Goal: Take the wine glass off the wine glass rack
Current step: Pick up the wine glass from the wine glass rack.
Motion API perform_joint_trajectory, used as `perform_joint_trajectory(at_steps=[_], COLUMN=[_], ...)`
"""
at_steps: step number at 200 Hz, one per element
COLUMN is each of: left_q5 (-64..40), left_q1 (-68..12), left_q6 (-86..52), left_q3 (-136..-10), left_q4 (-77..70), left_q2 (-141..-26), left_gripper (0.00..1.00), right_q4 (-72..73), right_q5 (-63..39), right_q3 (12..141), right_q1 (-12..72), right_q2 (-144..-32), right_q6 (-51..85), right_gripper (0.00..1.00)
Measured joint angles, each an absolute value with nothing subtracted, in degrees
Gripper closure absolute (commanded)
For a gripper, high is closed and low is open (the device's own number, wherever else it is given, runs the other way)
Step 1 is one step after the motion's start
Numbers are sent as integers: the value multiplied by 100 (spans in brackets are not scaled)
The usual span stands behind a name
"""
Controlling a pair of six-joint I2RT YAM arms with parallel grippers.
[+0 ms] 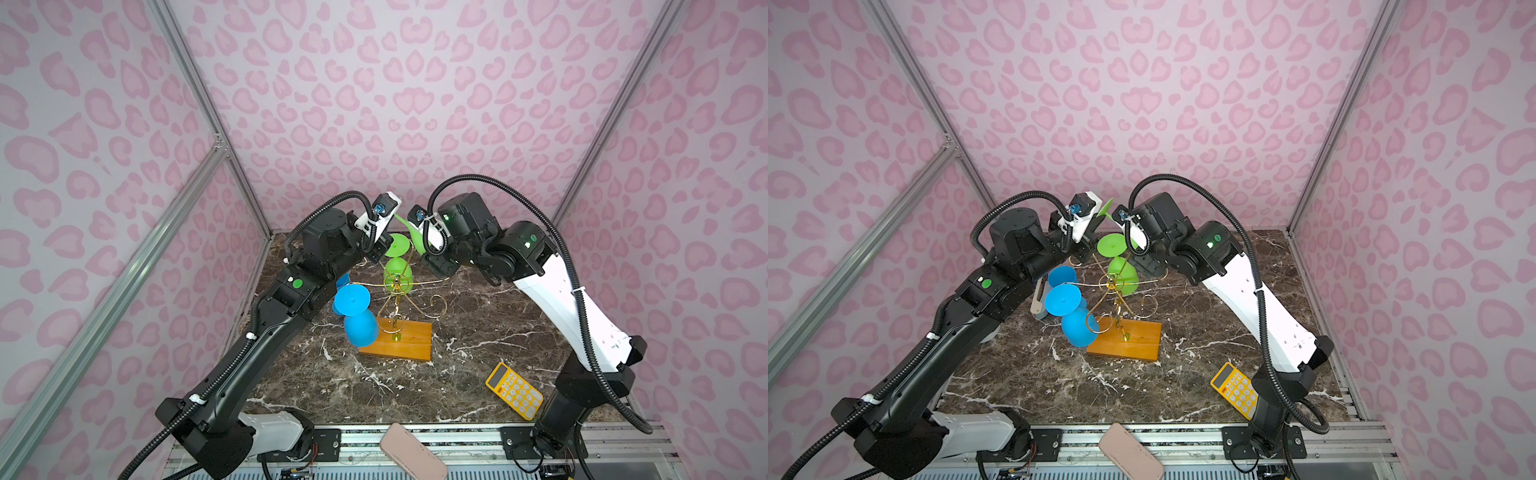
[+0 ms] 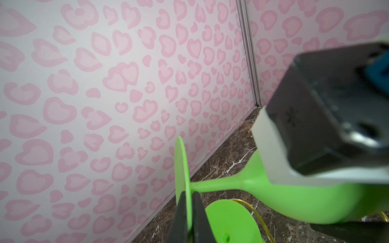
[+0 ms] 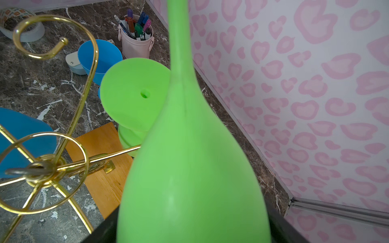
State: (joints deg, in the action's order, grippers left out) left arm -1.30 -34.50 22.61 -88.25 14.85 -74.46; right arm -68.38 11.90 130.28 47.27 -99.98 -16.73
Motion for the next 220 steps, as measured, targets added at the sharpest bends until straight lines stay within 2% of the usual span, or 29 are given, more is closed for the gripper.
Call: perform_joint_trajectory(at_steps=[44, 98, 162, 196, 220], left_q5=[-123, -1, -73, -384, -661], left_q1=[-3461, -3448, -2982, -2655, -2488], left_q6=[1988, 1468, 386, -193, -493], left_q3=[-8851, -9041, -9170, -9166, -9148], left_q4=[1358, 1229, 1236, 1236, 1240], left_q2=[-7448, -7516, -7533, -7531, -7533], left_gripper=[96, 96, 96, 96, 96], right_q4=[-6580, -5682, -3929, -2961, -2611], right_q5=[1076, 519, -1374, -2683, -3253], right_q3=[12750, 11651, 9933, 9472, 9389], right_q1=[4698, 4353, 3159, 2261, 2018], right_q2=[-9660, -8521, -6827, -6751, -7008], right_q6=[-1597, -1258, -338, 526, 1009], right_gripper=[6, 4, 8, 16, 20])
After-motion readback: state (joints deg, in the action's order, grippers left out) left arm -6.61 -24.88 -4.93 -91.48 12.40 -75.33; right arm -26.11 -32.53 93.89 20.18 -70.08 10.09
